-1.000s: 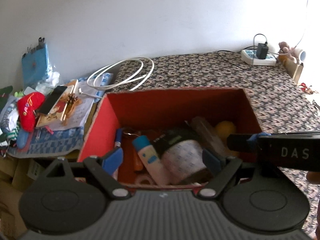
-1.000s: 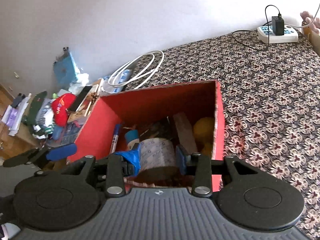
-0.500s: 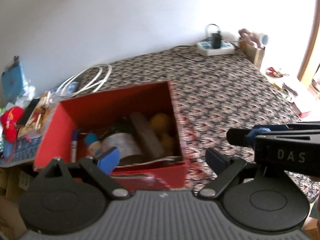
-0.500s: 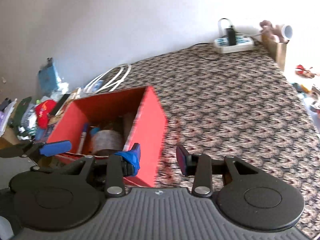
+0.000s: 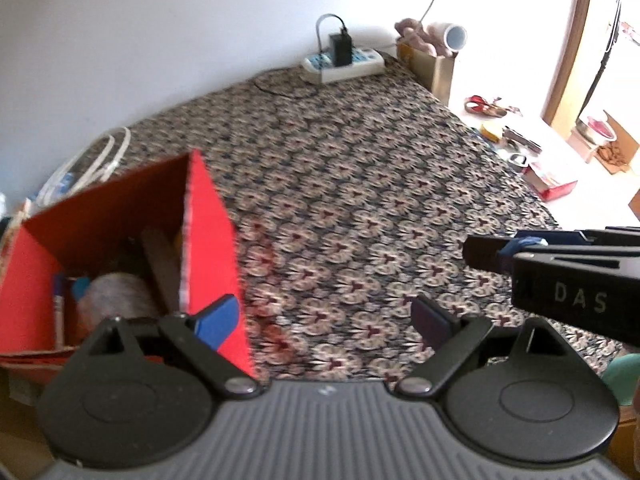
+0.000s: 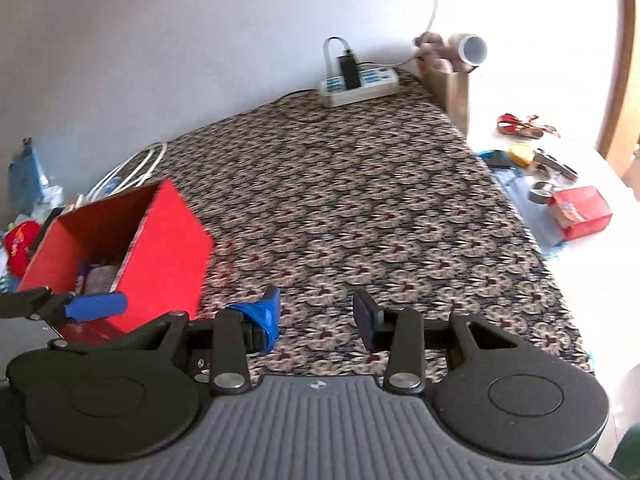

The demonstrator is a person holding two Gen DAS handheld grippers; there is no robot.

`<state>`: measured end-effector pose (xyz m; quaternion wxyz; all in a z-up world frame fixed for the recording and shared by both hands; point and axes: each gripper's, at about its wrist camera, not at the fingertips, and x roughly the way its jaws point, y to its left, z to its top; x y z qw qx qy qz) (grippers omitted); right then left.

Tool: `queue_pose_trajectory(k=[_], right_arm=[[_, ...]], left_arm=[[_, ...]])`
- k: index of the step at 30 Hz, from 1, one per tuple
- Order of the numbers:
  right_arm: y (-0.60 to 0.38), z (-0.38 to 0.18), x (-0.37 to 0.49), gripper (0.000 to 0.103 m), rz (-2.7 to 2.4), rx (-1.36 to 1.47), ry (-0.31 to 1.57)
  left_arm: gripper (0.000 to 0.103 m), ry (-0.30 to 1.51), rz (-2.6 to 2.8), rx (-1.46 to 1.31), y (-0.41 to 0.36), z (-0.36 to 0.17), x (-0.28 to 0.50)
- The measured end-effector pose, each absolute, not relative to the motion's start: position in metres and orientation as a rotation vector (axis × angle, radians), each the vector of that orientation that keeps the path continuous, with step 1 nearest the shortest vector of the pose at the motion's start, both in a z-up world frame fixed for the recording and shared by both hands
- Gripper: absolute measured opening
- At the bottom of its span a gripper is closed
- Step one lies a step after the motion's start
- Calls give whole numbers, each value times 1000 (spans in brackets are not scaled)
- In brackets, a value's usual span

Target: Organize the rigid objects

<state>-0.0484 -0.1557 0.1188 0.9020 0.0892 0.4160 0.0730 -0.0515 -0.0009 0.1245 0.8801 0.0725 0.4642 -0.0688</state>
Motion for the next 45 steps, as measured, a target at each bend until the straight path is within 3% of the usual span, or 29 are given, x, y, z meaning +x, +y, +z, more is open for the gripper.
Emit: queue_pose_trajectory(k=[11,27,45], right_arm=[[-180,109,-46,24,37,135,783],[-177,106,-43,24,-4,217,811],[-83,122,-53,25,35,169,789]], left_arm=[[92,1000,-106,159,-24,111,-37],[92,1006,-112,177,-16,115,-37],[92,940,-201,111,72,147,-62]])
